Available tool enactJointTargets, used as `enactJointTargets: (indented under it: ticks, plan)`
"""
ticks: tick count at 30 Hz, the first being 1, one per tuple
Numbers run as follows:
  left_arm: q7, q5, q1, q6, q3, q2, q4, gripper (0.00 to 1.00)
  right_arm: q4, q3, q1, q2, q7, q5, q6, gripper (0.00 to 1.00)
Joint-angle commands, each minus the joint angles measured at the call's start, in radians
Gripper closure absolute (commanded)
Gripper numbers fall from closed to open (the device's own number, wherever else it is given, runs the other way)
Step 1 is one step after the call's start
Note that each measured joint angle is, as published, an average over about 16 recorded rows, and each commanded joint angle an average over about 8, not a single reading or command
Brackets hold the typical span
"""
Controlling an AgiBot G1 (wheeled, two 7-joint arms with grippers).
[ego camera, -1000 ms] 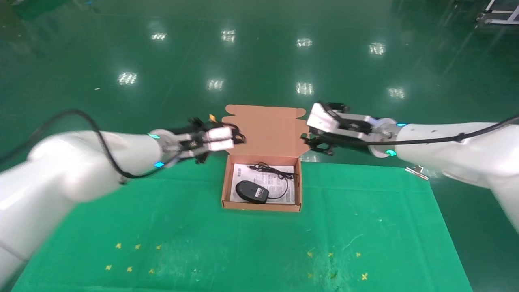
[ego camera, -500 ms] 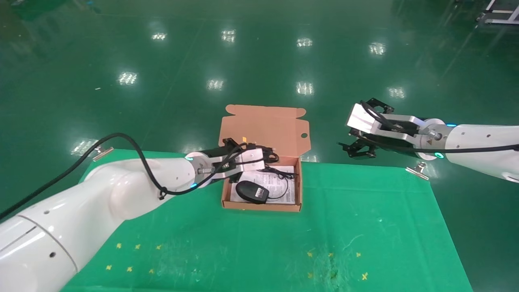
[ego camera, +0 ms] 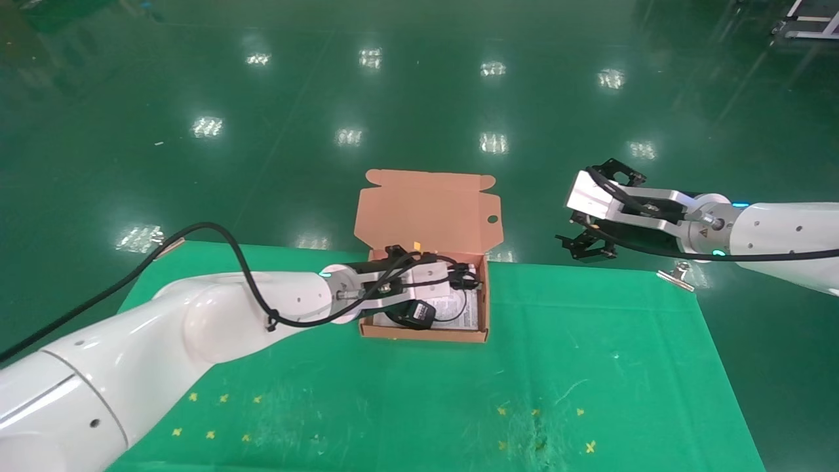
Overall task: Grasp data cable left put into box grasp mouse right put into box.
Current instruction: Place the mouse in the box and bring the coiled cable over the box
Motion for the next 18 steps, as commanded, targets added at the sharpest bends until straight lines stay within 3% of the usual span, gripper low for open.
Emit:
enactJointTargets:
  ticks: [1, 11, 18]
  plan:
    - [0.005, -0.022, -0.001, 0.003, 0.007, 0.001, 0.001, 0.00, 0.008, -0.002, 0.000, 0.003, 0.007, -0.006, 0.000, 0.00]
    - [0.001, -0.001, -0.001, 0.004, 0.000, -0.007, -0.006, 0.00, -0.001, 0.000, 0.000, -0.001, 0.002, 0.000, 0.001, 0.00]
    - [-0.022, 0.012, -0.041, -0.020, -0.011, -0.056, -0.032, 0.00, 0.009, 0.016, 0.018, 0.003, 0.001, 0.007, 0.022, 0.00]
